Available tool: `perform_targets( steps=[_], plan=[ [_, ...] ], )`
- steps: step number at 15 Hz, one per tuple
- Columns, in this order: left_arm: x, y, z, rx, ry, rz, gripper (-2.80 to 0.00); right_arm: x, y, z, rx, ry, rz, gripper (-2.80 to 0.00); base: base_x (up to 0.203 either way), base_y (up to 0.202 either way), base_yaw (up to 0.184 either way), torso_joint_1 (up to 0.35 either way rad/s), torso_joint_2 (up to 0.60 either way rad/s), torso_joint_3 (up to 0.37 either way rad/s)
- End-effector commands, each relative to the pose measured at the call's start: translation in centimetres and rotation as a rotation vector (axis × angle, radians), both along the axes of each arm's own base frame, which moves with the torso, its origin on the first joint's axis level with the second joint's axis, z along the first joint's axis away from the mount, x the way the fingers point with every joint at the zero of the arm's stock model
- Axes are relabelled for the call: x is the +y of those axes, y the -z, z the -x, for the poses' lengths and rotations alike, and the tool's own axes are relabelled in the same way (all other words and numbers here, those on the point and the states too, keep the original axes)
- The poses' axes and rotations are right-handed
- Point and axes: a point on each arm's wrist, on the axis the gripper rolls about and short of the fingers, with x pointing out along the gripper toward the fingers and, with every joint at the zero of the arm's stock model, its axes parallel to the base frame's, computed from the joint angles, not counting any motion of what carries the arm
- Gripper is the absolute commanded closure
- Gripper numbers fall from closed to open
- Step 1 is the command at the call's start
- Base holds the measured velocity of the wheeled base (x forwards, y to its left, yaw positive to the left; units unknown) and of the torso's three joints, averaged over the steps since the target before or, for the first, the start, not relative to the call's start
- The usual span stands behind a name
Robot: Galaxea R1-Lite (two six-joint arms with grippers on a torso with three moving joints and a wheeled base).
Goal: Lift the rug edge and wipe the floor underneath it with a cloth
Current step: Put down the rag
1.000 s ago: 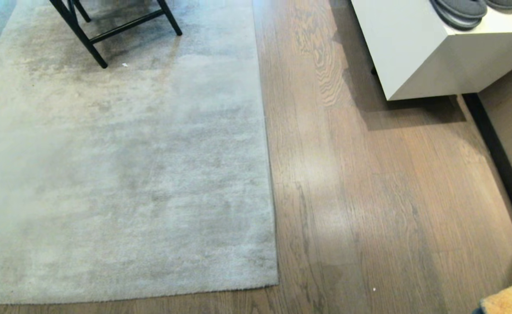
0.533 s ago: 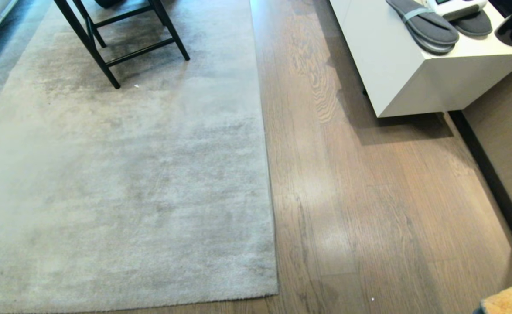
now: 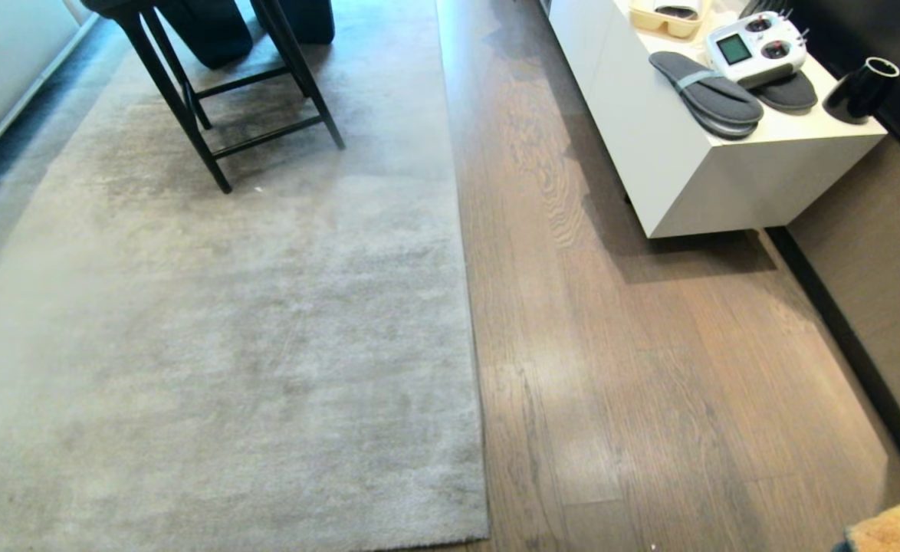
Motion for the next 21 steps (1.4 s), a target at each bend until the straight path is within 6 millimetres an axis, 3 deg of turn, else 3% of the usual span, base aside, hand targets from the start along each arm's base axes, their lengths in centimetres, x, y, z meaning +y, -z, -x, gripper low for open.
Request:
perform_targets(
  steps=[1,12,21],
  plan=[
    [0.00,0.01,0.00,0.000,0.000,-0.001,0.00,0.00,0.00,-0.01,0.001,-0.001,0.001,0.00,0.000,0.000,0.000,0.000,0.01,0.206],
    [0.00,0.01,0.00,0.000,0.000,-0.001,0.00,0.00,0.00,-0.01,0.001,-0.001,0.001,0.00,0.000,0.000,0.000,0.002,0.00,0.196],
    [0.00,0.02,-0.01,0.001,0.000,-0.002,0.00,0.00,0.00,-0.01,0.001,-0.001,0.001,0.00,0.000,0.000,0.000,0.001,0.00,0.016]
  ],
)
